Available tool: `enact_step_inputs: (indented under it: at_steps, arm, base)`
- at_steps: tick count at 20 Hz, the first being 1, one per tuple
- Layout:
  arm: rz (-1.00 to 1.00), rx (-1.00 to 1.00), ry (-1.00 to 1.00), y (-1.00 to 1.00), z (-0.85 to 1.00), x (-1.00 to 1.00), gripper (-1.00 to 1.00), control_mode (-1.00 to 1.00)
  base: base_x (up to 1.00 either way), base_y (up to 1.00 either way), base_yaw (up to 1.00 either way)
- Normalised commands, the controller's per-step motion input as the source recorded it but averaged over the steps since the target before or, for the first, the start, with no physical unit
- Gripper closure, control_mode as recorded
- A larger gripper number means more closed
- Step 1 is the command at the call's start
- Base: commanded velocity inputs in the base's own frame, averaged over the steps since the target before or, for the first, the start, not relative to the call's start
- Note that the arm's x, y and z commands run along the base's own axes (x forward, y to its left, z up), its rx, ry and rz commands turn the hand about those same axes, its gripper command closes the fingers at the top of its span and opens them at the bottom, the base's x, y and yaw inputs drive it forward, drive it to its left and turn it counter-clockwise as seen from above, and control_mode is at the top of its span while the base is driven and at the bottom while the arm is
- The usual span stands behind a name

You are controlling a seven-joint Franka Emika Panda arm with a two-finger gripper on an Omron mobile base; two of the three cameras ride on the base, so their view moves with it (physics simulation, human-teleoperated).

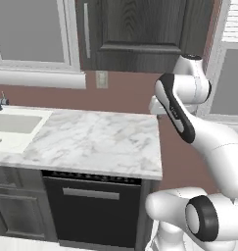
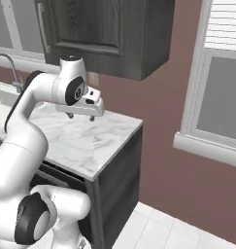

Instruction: Open the dishwasher door and pull out the top rack.

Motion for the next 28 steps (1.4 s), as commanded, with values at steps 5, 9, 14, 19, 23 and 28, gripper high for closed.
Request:
enact_step_inputs:
  at_steps: [5, 9, 14, 19, 23, 28]
  arm:
    - [0.0, 0.0, 0.0, 0.0, 0.0, 0.0, -1.0, 1.0]
    - [0.0, 0.0, 0.0, 0.0, 0.0, 0.0, -1.0, 1.0]
    - [0.0, 0.0, 0.0, 0.0, 0.0, 0.0, -1.0, 1.0]
    - [0.0, 0.0, 0.0, 0.0, 0.0, 0.0, -1.0, 1.0]
    - [0.0, 0.0, 0.0, 0.0, 0.0, 0.0, -1.0, 1.0]
    - [0.0, 0.0, 0.0, 0.0, 0.0, 0.0, -1.0, 1.0]
  base:
    - [-0.26, -0.31, 0.43]
    - [-0.27, -0.39, 0.46]
    - [-0.24, -0.44, 0.46]
    - [-0.24, -0.48, 0.43]
    - [-0.06, -0.39, 0.41]
    - [0.0, -0.31, 0.39]
